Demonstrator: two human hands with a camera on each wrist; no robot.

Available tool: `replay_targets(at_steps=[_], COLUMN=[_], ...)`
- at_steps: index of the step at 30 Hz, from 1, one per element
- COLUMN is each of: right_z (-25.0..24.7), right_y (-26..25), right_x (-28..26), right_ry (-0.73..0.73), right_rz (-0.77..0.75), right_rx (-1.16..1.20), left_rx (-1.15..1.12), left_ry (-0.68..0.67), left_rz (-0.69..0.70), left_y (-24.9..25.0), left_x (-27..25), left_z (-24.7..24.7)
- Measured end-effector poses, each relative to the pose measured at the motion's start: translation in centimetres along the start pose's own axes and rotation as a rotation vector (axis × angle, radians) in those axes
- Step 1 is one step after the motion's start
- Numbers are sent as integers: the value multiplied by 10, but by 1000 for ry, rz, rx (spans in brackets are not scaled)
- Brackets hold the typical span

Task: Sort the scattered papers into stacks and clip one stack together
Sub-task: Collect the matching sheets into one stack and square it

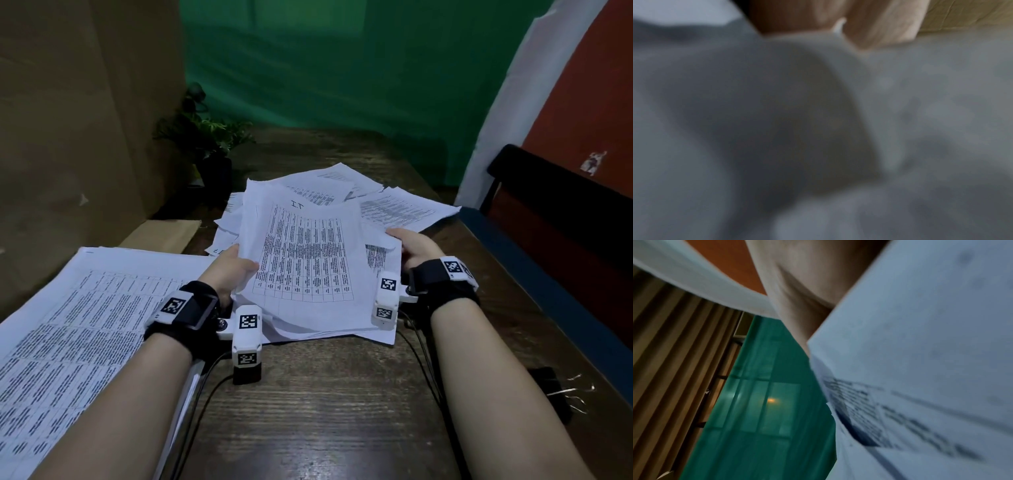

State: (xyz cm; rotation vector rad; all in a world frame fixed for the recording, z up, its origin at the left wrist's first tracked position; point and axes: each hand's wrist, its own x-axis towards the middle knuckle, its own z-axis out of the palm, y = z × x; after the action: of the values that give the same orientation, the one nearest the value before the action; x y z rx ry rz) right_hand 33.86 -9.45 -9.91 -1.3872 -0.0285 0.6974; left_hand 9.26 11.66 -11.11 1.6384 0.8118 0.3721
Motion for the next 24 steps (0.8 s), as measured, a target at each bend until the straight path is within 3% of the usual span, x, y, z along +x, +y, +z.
replay_targets(at_steps=[5, 10, 12, 17, 19, 21, 24], right_z=[-26, -61, -58, -39, -39, -48, -52], right_y=[-18, -18, -13, -19, -21, -19, -27], right_x=[-13, -22, -20, -22, -20, -4, -15], right_ry=[234, 109, 110, 277, 303, 262, 301], right_rz=[-79, 2, 16, -191, -324, -443, -458], right_rx=[-145, -93, -224, -489, -398, -134, 55], left_rx=[-72, -214, -232, -267, -241, -254, -285], left_ry=[121, 119, 130, 180, 237, 295, 300], left_rz=[12, 26, 30, 41, 46, 71, 105], left_y=[0, 5, 6, 6, 8, 10, 14], left_x=[4, -2, -2, -7, -10, -12, -21], left_z=[-4, -2, -2, -1, -2, -2, 3])
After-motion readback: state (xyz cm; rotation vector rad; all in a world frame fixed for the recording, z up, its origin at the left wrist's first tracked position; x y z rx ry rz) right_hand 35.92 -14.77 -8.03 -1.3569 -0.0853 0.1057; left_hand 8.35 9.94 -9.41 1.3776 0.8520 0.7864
